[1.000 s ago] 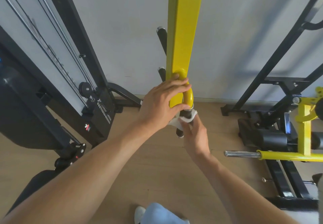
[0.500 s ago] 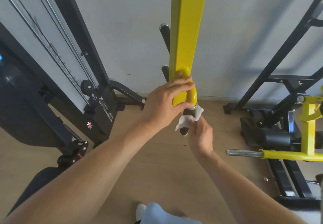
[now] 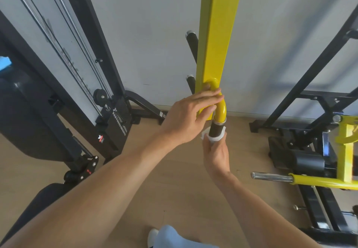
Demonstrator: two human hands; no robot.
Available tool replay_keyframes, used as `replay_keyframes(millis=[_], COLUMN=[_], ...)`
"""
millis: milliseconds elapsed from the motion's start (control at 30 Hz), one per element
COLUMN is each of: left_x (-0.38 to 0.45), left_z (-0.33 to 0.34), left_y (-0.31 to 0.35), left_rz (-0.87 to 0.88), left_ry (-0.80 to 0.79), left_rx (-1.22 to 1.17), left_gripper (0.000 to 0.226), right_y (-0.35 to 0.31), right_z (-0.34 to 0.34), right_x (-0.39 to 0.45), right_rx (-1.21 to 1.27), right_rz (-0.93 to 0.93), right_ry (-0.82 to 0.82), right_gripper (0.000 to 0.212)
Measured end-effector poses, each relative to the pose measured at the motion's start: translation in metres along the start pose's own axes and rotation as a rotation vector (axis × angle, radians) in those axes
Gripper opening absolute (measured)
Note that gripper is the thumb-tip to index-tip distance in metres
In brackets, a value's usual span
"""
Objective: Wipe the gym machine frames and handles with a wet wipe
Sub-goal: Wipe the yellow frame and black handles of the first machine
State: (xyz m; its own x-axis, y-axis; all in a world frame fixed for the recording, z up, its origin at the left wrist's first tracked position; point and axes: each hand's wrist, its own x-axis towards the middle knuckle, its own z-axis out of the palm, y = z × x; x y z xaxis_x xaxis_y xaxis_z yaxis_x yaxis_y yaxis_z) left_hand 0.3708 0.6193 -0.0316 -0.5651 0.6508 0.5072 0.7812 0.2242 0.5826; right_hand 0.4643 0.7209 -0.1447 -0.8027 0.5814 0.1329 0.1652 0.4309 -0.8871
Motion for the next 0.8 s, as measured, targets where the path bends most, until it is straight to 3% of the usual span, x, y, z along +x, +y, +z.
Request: replay_keyframes(millis=[200, 367, 533, 700, 733, 800], left_x=[0.004, 0.003, -0.001, -0.003, -0.003, -0.004], left_z=[-0.007, -0.003, 0.0, 0.001, 0.0, 0.0], left_y=[0.004, 0.007, 0.011, 0.012, 0.011, 0.009], left_rz=[0.014, 0.037, 0.018, -0.009, -0.008, -0.005], left_ry=[-0.14, -0.112, -0.085, -0.054, -0.05, -0.048], left_rx=[0.033, 0.252, 0.277, 0.256, 0.252, 0.245], left_gripper=[0.044, 0.061, 0.068, 0.066, 0.065, 0.063], right_y=[-0.039, -0.022, -0.029, -0.046, -0.047, -0.048], right_z=[-0.022, -0.019, -0.026, -0.045, -0.048, -0.049], right_x=[0.018, 0.008, 0.007, -0.008, -0.009, -0.006], right_rx=[0.138, -0.015, -0.004, -0.131, -0.143, -0.132], right_rz=[-0.08, -0.048, -0.029, 0.02, 0.037, 0.064], right_ry=[0.103, 0.014, 0.014, -0.215, -0.232, -0.169], right_gripper=[0.019, 0.038, 0.034, 0.083, 0.073, 0.034])
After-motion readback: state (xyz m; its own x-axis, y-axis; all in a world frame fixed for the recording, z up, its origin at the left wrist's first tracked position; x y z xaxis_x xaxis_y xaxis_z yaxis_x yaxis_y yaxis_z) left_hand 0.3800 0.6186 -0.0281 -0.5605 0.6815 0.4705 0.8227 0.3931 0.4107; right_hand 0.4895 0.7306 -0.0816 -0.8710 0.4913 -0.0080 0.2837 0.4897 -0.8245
